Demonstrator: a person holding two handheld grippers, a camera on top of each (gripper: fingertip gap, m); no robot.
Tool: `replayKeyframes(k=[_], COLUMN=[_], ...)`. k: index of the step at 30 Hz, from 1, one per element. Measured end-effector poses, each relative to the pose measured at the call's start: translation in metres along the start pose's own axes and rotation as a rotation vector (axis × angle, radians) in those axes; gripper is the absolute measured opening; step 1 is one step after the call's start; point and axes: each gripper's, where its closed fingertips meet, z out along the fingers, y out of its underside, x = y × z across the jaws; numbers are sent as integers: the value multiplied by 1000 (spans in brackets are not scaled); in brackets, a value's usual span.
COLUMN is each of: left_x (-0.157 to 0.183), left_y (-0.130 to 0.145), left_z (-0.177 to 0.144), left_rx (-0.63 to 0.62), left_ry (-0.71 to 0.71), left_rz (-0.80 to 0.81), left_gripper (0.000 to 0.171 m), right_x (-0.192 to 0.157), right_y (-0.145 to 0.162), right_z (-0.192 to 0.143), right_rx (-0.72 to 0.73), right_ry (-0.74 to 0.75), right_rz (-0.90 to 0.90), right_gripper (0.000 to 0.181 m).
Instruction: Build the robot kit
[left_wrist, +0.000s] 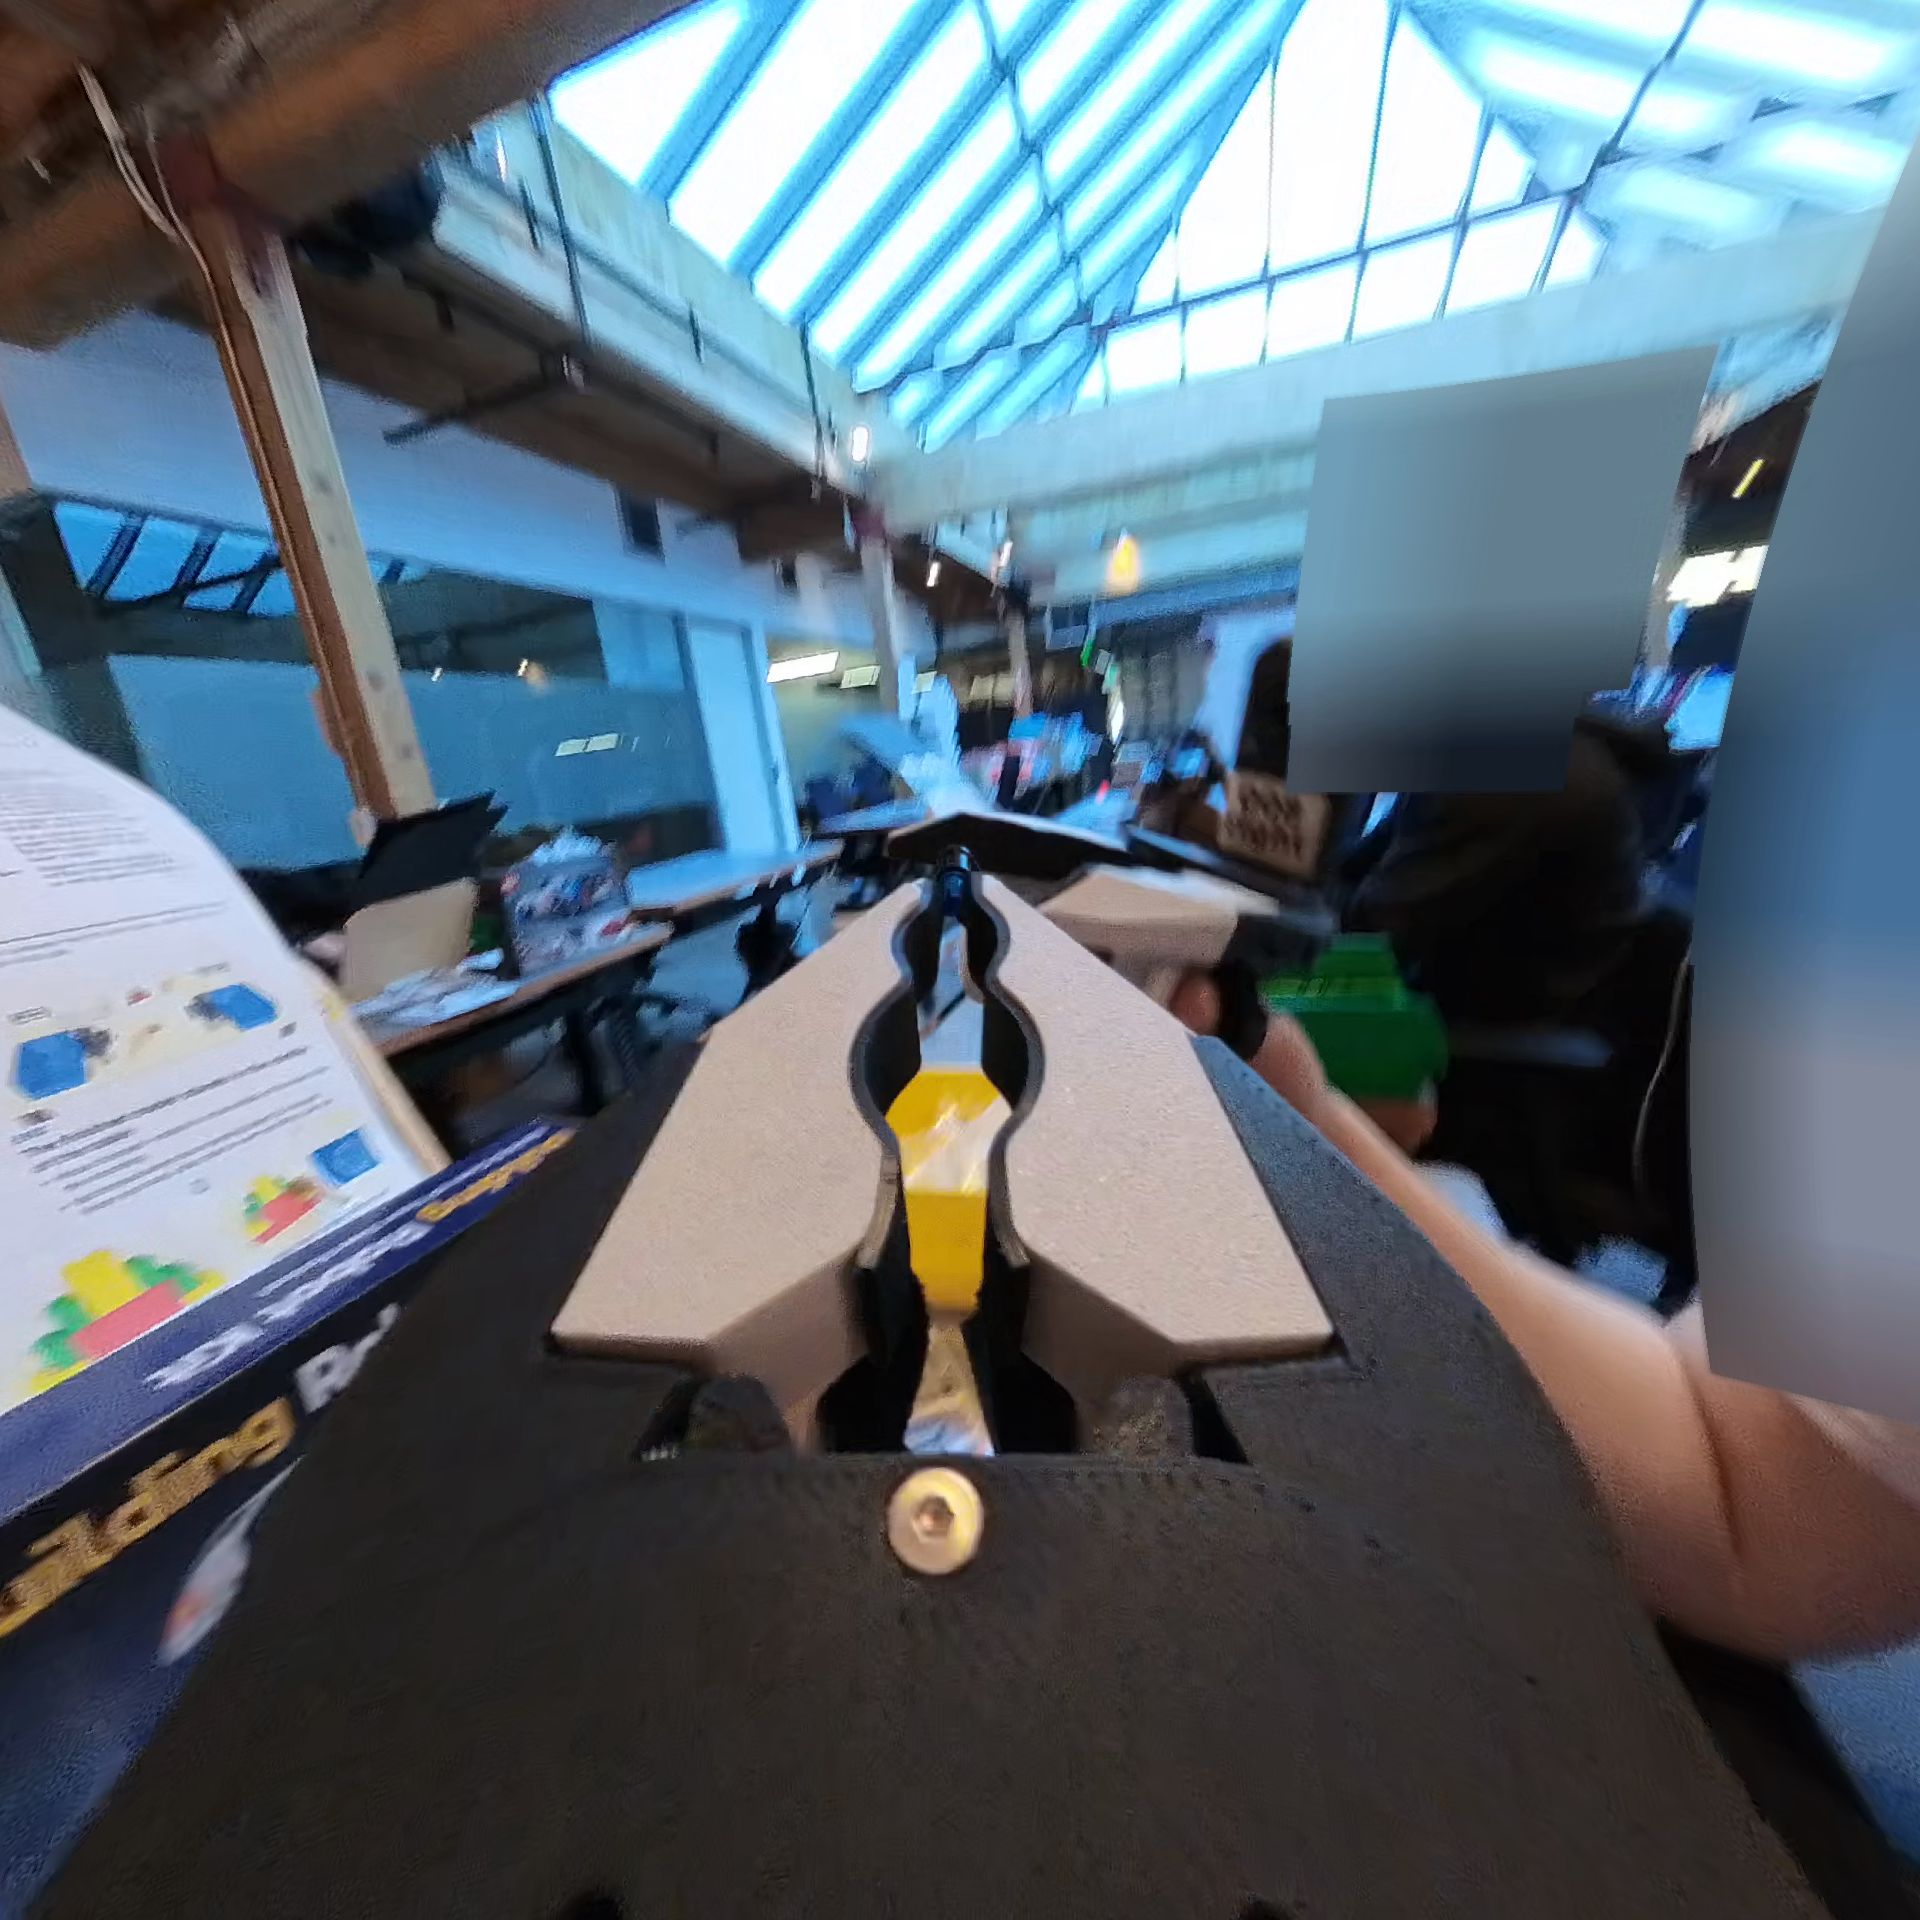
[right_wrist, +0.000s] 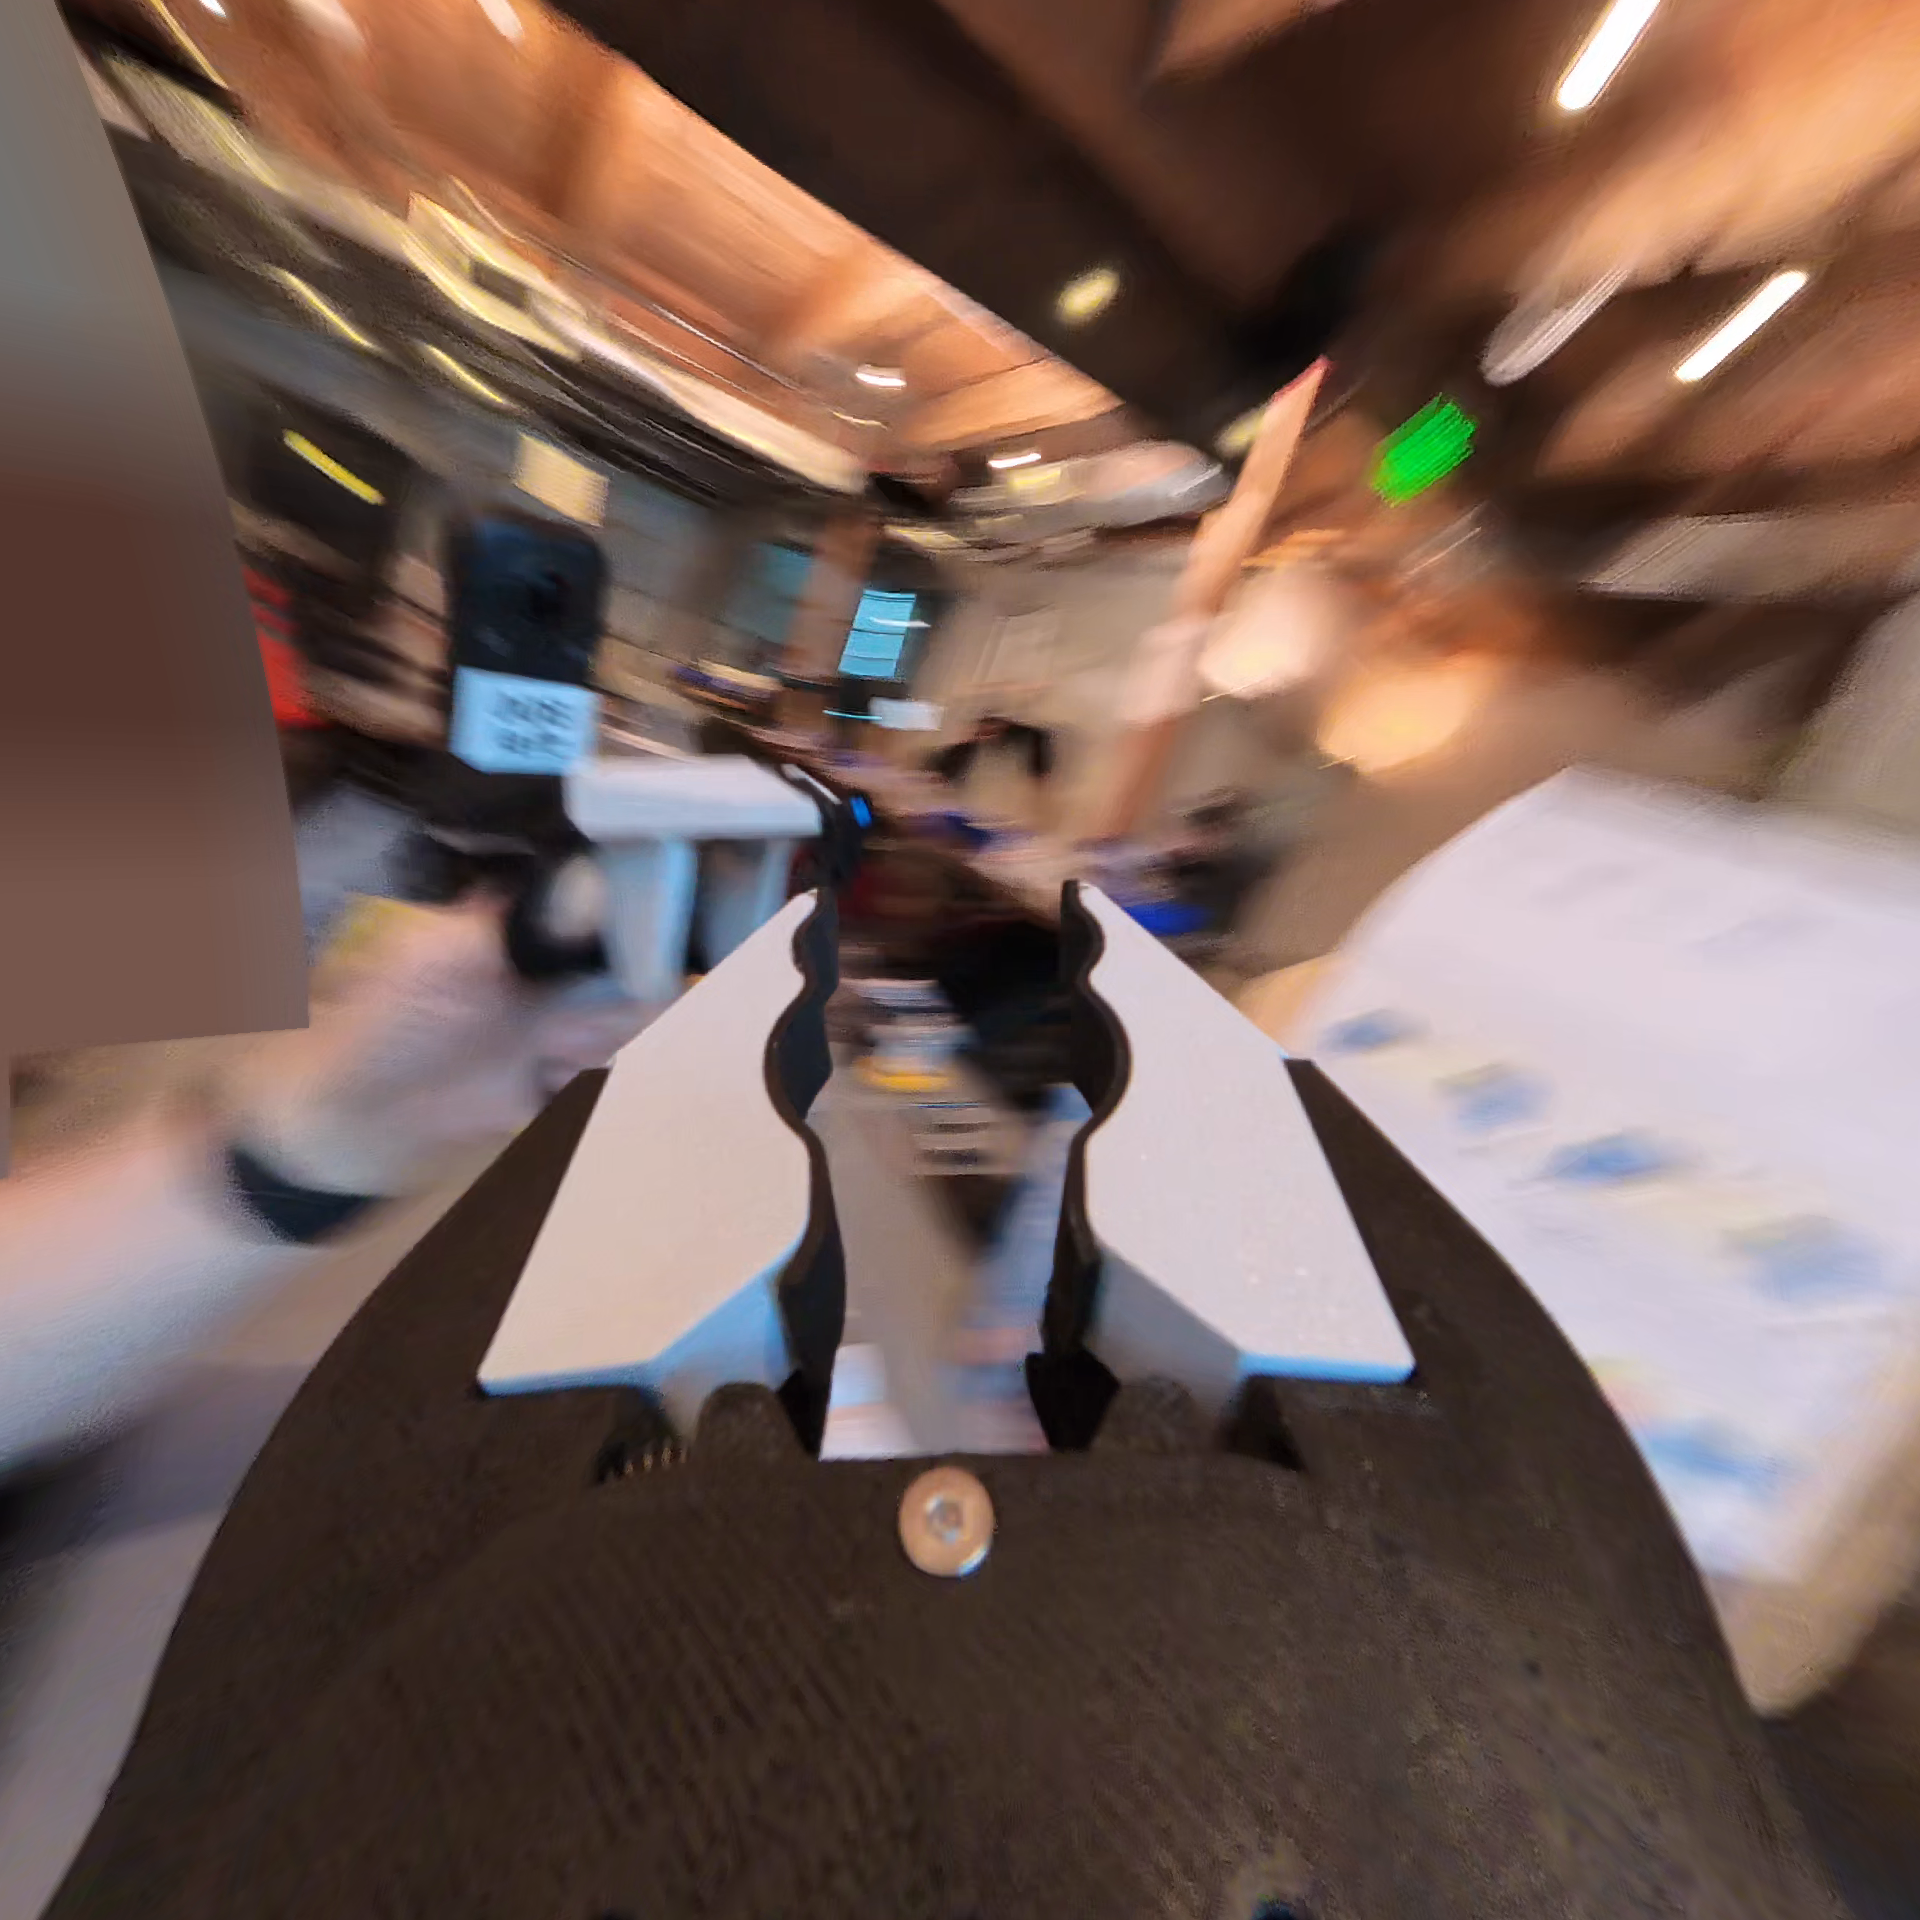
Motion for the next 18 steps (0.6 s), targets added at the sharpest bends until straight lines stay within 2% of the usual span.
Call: replayKeyframes(k=[2, 4, 6, 8, 14, 16, 18], left_x=[-3, -6, -6, -2, -1, -1, -5], left_y=[-5, -2, 0, 1, 4, 7, 14], left_z=[-2, -1, 2, 4, 7, 5, -2], left_rx=[60, 59, 52, 51, 49, 5, -88], left_ry=[10, -8, -20, -15, 1, 28, 34], left_rz=[-83, -97, -78, -64, -72, -61, -16], left_gripper=[3, 3, 2, 3, 2, 4, 32], right_x=[-8, -18, -23, -23, -19, -16, -16], right_y=[-2, 2, -2, -4, -1, 3, 10], right_z=[4, 12, 15, 16, 13, 12, 9], right_rx=[-43, -84, -56, -44, -81, -104, -133], right_ry=[79, 103, 144, 178, 205, 187, 115], right_rz=[-219, -314, -383, -415, -459, -447, -386], right_gripper=[40, 38, 25, 12, 9, 7, 7])
